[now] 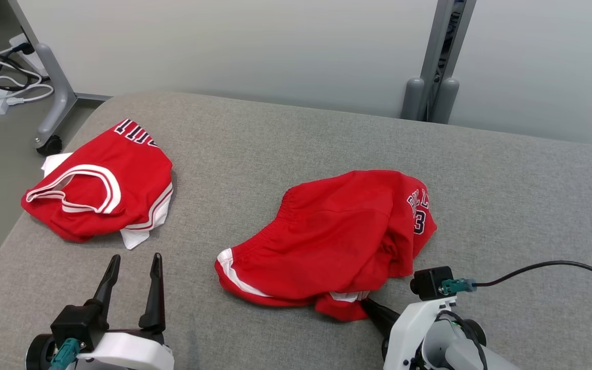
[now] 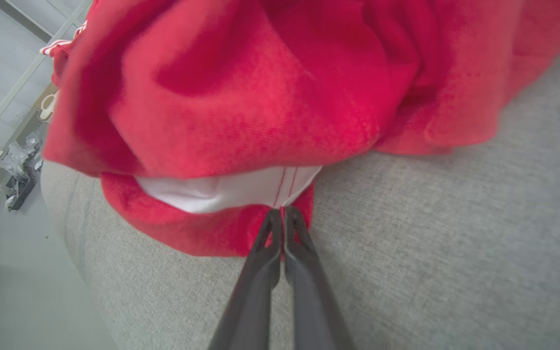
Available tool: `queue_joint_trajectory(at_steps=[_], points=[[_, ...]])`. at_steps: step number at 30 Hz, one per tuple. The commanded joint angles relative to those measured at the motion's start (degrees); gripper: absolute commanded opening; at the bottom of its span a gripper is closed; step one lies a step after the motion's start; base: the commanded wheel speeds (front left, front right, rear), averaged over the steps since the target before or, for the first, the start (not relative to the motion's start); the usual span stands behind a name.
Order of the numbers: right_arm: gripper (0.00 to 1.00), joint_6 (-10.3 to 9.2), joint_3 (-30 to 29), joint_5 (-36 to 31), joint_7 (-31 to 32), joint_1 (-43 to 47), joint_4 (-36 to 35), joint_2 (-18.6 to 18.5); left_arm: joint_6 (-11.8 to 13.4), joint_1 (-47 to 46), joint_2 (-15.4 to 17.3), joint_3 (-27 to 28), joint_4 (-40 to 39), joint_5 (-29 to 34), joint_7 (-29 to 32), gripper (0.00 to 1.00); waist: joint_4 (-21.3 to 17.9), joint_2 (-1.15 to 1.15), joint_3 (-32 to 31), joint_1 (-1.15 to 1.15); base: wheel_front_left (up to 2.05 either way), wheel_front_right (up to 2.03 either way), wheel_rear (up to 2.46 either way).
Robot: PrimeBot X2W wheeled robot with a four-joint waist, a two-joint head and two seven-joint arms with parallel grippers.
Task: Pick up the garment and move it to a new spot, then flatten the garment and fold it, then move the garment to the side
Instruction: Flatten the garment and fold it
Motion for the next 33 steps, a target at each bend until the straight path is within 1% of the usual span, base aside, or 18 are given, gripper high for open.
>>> queue_joint_trajectory(at_steps=[1, 5, 7, 12, 16, 20, 26, 30, 33], points=[[0.00, 0.01, 0.41, 0.81, -0.78, -0.24, -0.24, -0.71, 0.28, -0.66, 0.17, 0.21, 0.11, -0.30, -0.11, 1.00, -0.21, 0.00, -0.04, 0.00, 0.00, 0.00, 0.00], [0.00, 0.01, 1.59, 2.23, -2.35, 0.57, -1.83, -1.90, 0.21, -0.32, 0.17, 0.19, 0.23, -0.29, -0.11, 1.00, -0.99, 0.00, -0.38, 0.00, 0.00, 0.00, 0.00], [0.00, 0.01, 2.16, 3.17, -3.32, 1.36, -3.70, -2.61, 0.30, -0.07, 0.18, 0.21, 0.23, -0.39, -0.11, 1.00, -1.57, 0.00, -0.61, 0.00, 0.00, 0.00, 0.00], [0.00, 0.01, 3.01, 4.45, -5.40, 3.14, -8.70, -5.95, 0.55, 0.70, 0.18, 0.32, 0.14, -0.45, -0.11, 1.00, -3.36, 0.00, -1.37, 0.00, 0.00, 0.00, 0.00], [0.00, 0.01, 2.82, 5.40, -5.43, 5.75, -12.77, -9.26, 0.66, 0.89, 0.18, 0.44, 0.09, -0.47, -0.11, 1.00, -4.85, 0.00, -1.90, 0.00, 0.00, 0.00, 0.00], [0.00, 0.01, 0.96, 5.60, -5.82, 8.24, -15.86, -12.50, 0.91, 1.28, 0.18, 0.71, 0.04, -0.60, -0.11, 1.00, -6.54, 0.00, -2.19, 0.00, 0.00, 0.00, 0.00], [0.00, 0.01, -2.76, 5.34, -5.29, 11.29, -20.58, -15.94, 1.32, 1.66, 0.19, 0.30, -0.26, -1.14, -0.11, 1.00, -8.95, 0.00, -2.17, 0.00, 0.00, 0.00, 0.00], [0.00, 0.01, -4.71, 5.36, -4.35, 14.23, -24.83, -18.37, 1.66, 1.51, 0.20, -0.10, -0.65, -1.18, -0.11, 1.00, -9.70, 0.00, -1.77, 0.00, 0.00, 0.00, 0.00], [0.00, 0.01, -5.67, 5.50, -3.25, 16.29, -25.43, -19.39, 1.64, 1.38, 0.19, 0.06, -0.72, -1.17, -0.11, 1.00, -10.01, 0.00, -1.51, 0.00, 0.00, 0.00, 0.00]])
